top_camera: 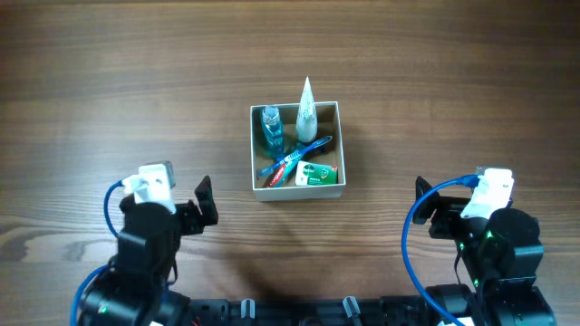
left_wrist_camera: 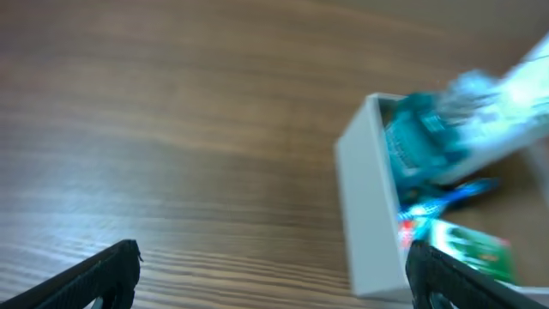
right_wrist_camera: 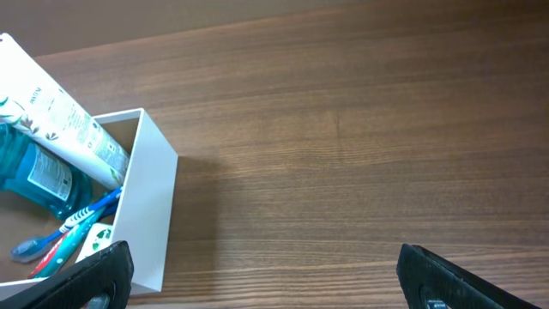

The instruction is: Pack container

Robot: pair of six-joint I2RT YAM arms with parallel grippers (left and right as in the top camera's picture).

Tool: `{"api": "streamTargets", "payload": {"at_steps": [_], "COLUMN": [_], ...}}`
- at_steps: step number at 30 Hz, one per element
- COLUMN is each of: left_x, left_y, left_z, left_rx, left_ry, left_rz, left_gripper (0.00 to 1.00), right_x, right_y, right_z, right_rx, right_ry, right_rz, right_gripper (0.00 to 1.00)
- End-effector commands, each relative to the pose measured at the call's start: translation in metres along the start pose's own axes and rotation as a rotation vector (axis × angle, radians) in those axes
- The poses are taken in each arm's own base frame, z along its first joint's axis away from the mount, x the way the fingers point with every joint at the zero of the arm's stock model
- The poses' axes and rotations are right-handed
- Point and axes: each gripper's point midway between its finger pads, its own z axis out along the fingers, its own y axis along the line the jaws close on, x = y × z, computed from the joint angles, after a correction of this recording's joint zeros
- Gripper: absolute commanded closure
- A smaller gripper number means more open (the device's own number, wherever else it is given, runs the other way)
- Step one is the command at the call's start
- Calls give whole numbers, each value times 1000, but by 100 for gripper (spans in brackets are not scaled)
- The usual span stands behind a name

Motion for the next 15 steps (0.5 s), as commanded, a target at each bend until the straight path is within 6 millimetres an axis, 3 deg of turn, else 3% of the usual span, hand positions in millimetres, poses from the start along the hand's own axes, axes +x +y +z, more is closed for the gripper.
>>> {"api": "streamTargets", "payload": {"at_steps": [1,6,10,15], "left_x": [-2,-17,-18,-22], "left_y": [11,4,10,14], "left_z": [15,22,28,32], "left_rx": [-83,-64,-92,-93], "left_ry": [-43,-98,-89,-88], "left_rz": [-16,-29,-39,12], "left_gripper": [0,0,0,0], "right_x": [-1,1,2,2], "right_y": [-3,-3,-3,-3], "right_z": [2,5,5,5], "right_rx": [17,19,21,22], "right_ry": [-1,11,14,14], "right_rz": [15,89,222,256], "right_gripper": [0,0,0,0]}}
